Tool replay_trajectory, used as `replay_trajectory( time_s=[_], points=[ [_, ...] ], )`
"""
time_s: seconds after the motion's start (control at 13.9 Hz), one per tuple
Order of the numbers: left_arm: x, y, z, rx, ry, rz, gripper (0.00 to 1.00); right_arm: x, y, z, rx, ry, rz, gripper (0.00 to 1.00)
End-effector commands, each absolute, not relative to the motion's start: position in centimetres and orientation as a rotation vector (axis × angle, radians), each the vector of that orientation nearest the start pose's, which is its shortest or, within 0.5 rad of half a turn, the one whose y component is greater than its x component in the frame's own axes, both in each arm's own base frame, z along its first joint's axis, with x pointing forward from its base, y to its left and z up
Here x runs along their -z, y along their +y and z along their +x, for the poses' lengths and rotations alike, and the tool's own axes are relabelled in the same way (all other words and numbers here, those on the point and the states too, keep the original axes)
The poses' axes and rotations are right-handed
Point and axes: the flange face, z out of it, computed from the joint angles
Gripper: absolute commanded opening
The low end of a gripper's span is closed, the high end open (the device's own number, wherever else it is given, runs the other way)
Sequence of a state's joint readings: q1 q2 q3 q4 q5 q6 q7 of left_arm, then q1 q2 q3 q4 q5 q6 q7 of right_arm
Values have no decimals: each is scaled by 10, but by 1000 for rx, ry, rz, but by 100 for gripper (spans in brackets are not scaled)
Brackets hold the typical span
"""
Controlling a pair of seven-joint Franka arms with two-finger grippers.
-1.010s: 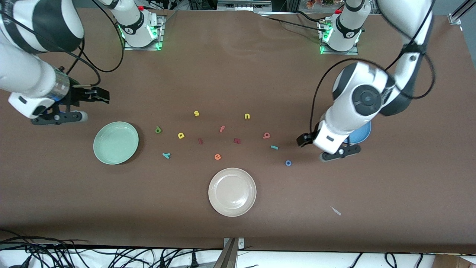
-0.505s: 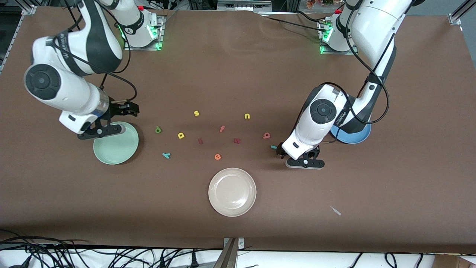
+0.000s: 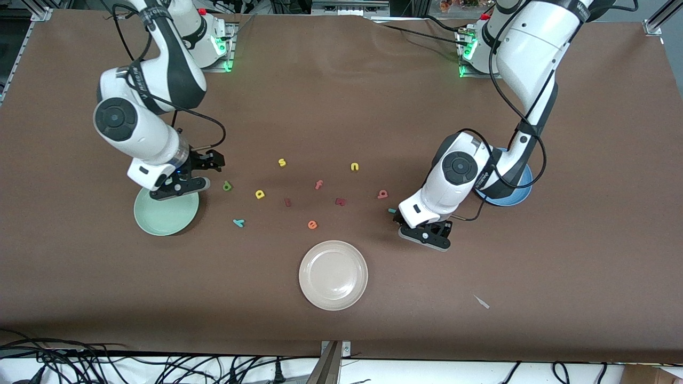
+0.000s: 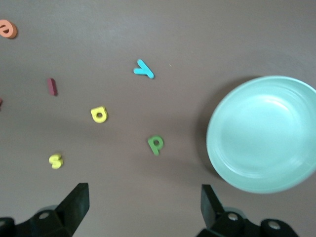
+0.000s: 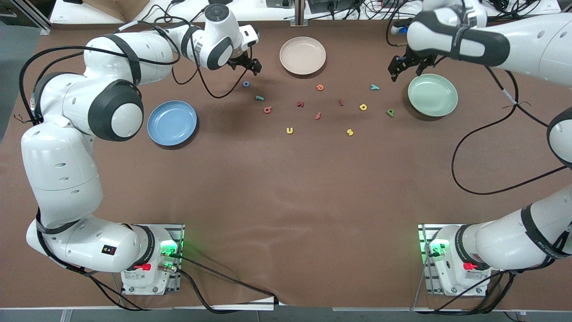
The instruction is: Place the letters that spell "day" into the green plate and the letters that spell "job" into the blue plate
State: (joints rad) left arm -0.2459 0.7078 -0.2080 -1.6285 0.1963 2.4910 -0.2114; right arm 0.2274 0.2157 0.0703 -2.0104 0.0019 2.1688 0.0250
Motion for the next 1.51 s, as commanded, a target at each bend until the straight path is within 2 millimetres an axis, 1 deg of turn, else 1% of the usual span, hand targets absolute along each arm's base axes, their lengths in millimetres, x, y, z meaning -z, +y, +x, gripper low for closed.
replay_trajectory(
  time_s=[0.0, 0.14, 0.29, 0.36, 0.43, 0.5, 0.58, 0.65, 0.72, 0.94, 1.01, 1.15, 1.23, 1.3, 1.44],
  points=[
    [-214, -293, 647, 313, 582, -3126, 100, -301, 173, 531, 22, -474, -3084, 100],
    [-202, -291, 639, 273, 589, -3121, 100, -269, 174, 523, 55, -556, -3071, 100],
    [-190, -286, 637, 245, 581, -3120, 100, -239, 173, 517, 91, -670, -3041, 100],
    [-185, -285, 637, 238, 579, -3121, 100, -230, 172, 516, 92, -732, -3027, 100],
    [-179, -285, 636, 225, 577, -3122, 99, -222, 171, 516, 76, -751, -3023, 100],
    [-178, -284, 636, 223, 575, -3122, 96, -215, 172, 514, 55, -788, -3015, 100],
    [-178, -282, 637, 223, 572, -3118, 91, -206, 169, 513, 32, -852, -3001, 100],
    [-178, -279, 638, 224, 567, -3116, 84, -198, 161, 515, 16, -913, -2988, 100],
    [-176, -279, 638, 219, 567, -3117, 80, -196, 156, 518, 12, -948, -2979, 100],
    [-172, -278, 637, 218, 597, -3093, 75, -193, 156, 526, 13, -1078, -2934, 100],
    [-173, -277, 637, 228, 621, -3073, 69, -189, 152, 530, 7, -1116, -2919, 100],
    [-173, -277, 637, 229, 623, -3071, 44, -182, 156, 535, 0, -1145, -2905, 100],
    [-173, -277, 637, 228, 622, -3073, 35, -182, 157, 537, 2, -1156, -2901, 99],
    [-172, -277, 637, 226, 623, -3071, 22, -178, 157, 537, -14, -1180, -2890, 95],
    [-173, -278, 636, 229, 626, -3071, 14, -177, 157, 540, -13, -1219, -2873, 83]
  ],
)
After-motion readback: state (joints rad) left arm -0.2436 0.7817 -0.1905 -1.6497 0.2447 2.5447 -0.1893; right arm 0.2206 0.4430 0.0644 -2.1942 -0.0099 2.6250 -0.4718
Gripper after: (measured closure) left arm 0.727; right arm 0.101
